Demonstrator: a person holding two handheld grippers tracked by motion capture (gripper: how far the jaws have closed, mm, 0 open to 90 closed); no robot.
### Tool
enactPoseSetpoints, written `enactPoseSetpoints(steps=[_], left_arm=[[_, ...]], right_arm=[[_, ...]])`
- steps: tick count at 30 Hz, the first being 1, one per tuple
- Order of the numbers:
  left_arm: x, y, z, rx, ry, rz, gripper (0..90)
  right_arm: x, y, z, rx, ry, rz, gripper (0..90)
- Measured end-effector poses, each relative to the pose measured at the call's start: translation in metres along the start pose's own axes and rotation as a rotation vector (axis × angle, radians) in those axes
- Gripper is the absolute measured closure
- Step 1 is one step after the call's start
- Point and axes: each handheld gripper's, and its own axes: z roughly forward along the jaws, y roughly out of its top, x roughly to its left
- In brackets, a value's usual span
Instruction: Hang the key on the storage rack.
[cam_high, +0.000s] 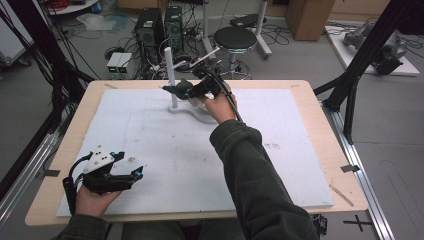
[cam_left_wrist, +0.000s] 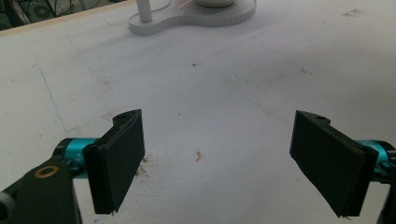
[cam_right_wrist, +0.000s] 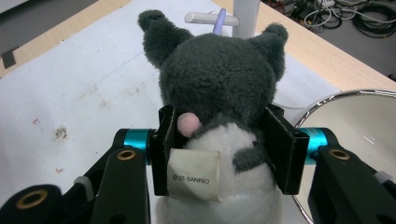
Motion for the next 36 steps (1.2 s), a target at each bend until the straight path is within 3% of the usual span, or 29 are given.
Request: enactPoseSetpoints(steps=[4, 9, 29, 33, 36], left_arm=[[0.000, 0.000, 0.000, -0.003, -0.001, -0.002, 18.3], [0.000, 0.000, 0.000, -0.002, 0.001, -0.002, 18.3], [0.000, 0.000, -0.001, -0.004, 0.001, -0.003, 18.3], [0.000, 0.000, -0.001, -0.003, 0.002, -0.003, 18.3], [0.000, 0.000, -0.001, -0.005, 0.001, -0.001, 18.3]], right_arm=[[0.000, -0.002, 0.002, -0.003, -0.010, -0.002, 51.0], [-0.006, -0.012, 0.008, 0.014, -0.005, 0.037, 51.0], [0.004, -0.013, 0.027, 0.047, -0.015, -0.004, 50.6], [0.005, -0.018, 0.031, 0.026, -0.023, -0.010, 50.5], [0.004, -0.023, 0.034, 0.024, -0.017, 0.015, 50.4]])
